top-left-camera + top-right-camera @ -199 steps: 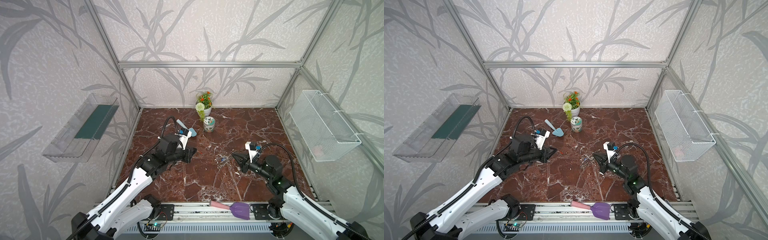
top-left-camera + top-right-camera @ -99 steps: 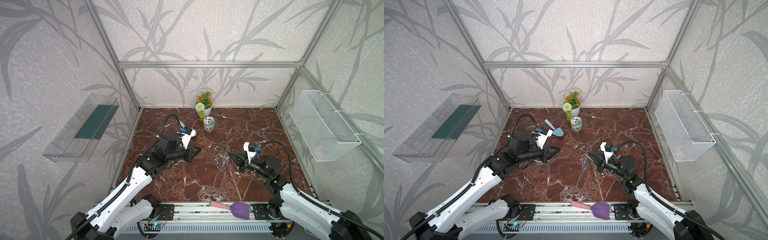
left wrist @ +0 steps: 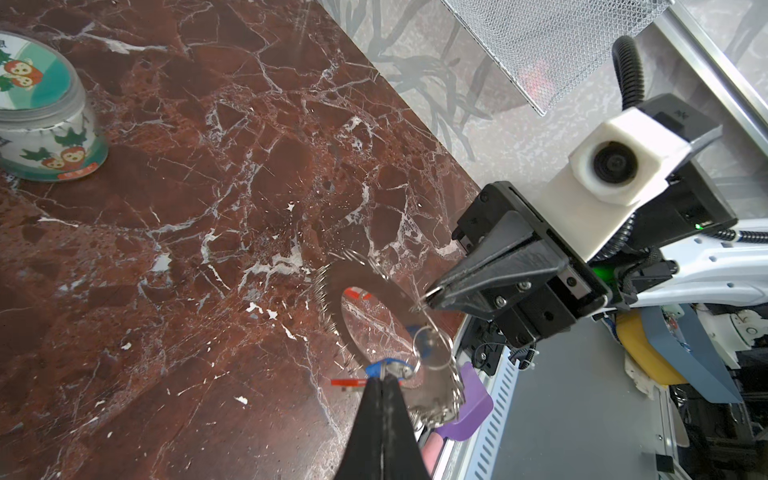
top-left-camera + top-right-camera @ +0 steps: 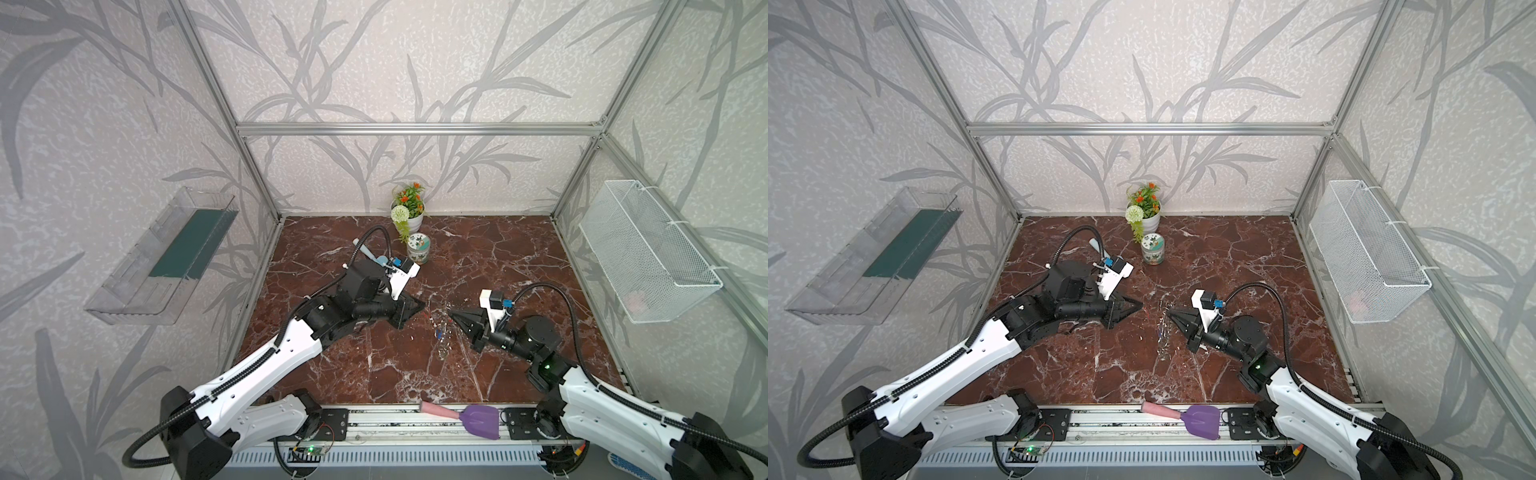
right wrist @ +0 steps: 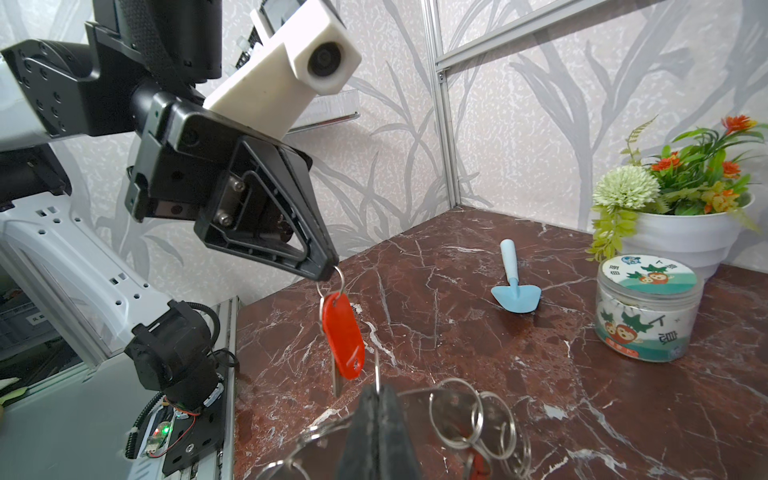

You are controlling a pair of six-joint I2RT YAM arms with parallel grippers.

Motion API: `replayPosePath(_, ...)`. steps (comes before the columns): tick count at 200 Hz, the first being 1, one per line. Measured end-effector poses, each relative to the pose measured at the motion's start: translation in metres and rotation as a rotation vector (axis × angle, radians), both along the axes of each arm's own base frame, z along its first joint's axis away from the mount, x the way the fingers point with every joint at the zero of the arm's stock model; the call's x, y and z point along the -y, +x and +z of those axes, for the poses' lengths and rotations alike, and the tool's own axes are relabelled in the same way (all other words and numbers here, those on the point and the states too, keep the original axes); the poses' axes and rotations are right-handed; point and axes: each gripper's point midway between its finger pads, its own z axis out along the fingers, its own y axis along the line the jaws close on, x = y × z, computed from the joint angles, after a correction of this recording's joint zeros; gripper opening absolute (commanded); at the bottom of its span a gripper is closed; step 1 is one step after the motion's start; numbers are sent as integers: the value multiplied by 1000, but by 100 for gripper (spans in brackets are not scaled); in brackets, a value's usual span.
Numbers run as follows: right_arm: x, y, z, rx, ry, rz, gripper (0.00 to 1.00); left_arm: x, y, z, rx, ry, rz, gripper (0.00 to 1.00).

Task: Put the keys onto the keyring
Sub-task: 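Lift the red-tagged key with the left gripper toward the right gripper's ring bundle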

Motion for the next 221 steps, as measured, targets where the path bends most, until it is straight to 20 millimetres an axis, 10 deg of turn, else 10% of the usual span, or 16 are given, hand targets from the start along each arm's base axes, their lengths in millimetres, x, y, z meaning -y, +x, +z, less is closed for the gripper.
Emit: replayPosePath(221,-3,6,-8,-35,-24,-47,0,36,-4,-4,26,-20,-43,0)
